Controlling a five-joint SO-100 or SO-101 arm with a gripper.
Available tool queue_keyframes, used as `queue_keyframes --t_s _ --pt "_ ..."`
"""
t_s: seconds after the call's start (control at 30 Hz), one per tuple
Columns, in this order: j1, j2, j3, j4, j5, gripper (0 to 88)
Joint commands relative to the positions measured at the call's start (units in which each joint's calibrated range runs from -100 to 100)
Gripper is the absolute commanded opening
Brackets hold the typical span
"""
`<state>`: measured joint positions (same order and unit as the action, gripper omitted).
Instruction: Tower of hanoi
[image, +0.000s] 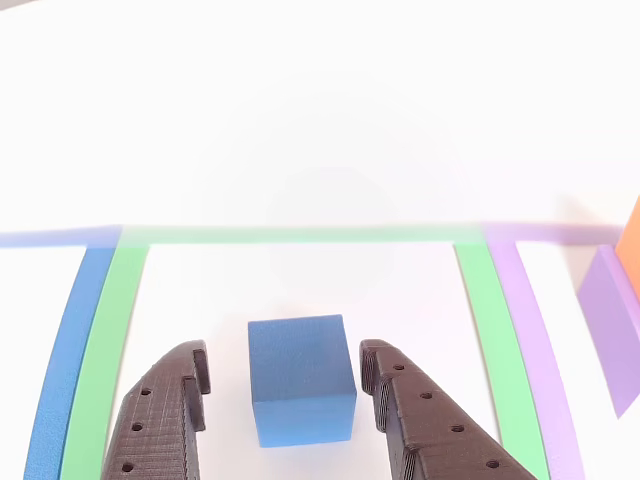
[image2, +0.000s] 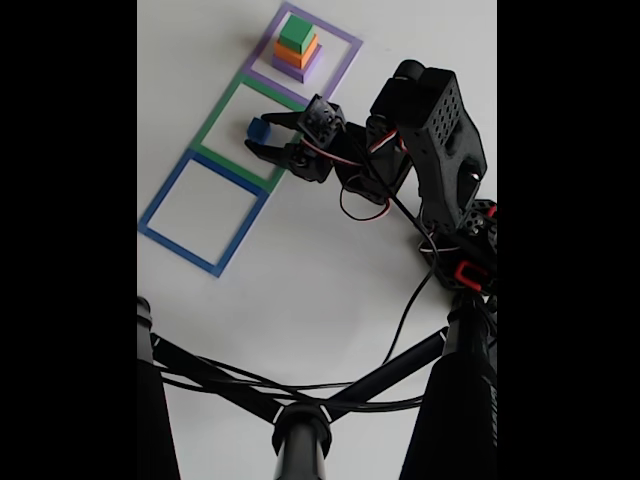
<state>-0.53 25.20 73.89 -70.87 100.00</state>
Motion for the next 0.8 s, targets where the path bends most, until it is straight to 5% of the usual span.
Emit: queue_keyframes --t_s 0.0,0.37,0.53,0.77 --pt "-0.1 -2.1 -0.2 -2.3 0.0 17.5" --pt "1.1 -35.8 8.7 18.0 0.0 17.8" --pt "4.0 -55.9 5.2 44.1 0.0 3.2" --pt "9.9 -75.5 -18.5 99.4 0.0 1.6"
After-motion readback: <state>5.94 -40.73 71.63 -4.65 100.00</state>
